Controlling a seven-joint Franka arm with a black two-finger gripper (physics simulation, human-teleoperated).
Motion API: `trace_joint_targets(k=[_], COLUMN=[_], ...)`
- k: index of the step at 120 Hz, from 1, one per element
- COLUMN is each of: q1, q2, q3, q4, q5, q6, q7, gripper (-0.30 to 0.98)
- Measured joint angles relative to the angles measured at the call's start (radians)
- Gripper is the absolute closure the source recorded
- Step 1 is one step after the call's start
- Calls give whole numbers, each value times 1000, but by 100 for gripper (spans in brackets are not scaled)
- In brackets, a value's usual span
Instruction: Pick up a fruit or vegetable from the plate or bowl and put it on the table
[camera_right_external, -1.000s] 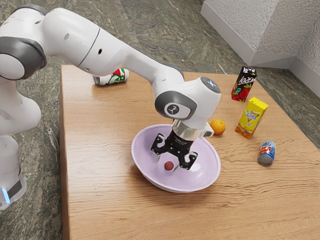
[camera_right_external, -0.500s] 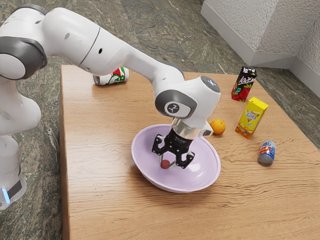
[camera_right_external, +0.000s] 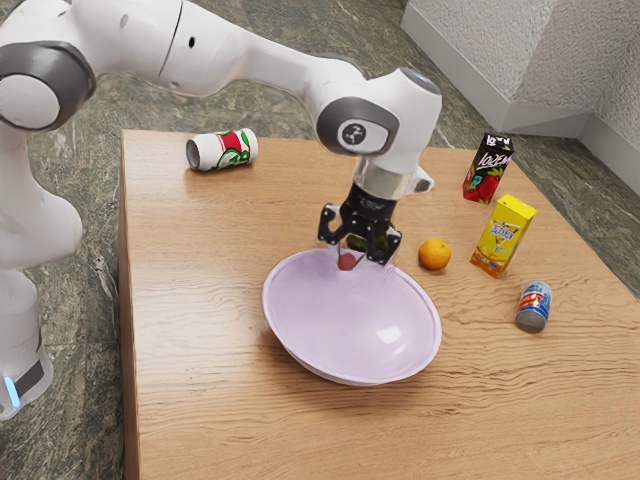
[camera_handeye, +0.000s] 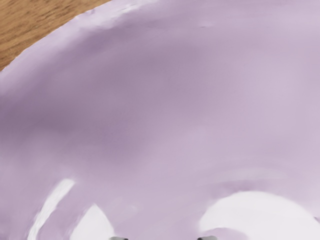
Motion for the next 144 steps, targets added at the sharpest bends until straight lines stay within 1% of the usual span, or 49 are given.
trace_joint_targets(k=[15, 32, 37, 45, 51, 58, 89, 90, 97, 101, 111, 125, 144], q1=[12, 33, 67, 162, 211, 233, 231, 231, 232, 233, 231, 230, 232], q2=[-60, -129, -154, -171, -178, -187, -193, -193, -194, -194, -194, -193, -190], q3=[21, 23, 22, 21, 20, 18, 9, 9, 12, 10, 7, 9, 10], q4=[115, 139, 139, 140, 140, 140, 138, 138, 139, 139, 139, 140, 143], q5=[62, 126, 146, 172, 186, 202, 227, 227, 228, 228, 229, 230, 230], q6=[-90, -165, -182, -206, -222, -236, -266, -267, -269, -270, -272, -274, -285], q7=[-1, -4, -5, -5, -6, -6, -7, -7, -6, -6, -5, -5, -6], gripper=[53, 54, 53, 53, 53, 53, 54, 53, 36, 28, 15, 7, 2])
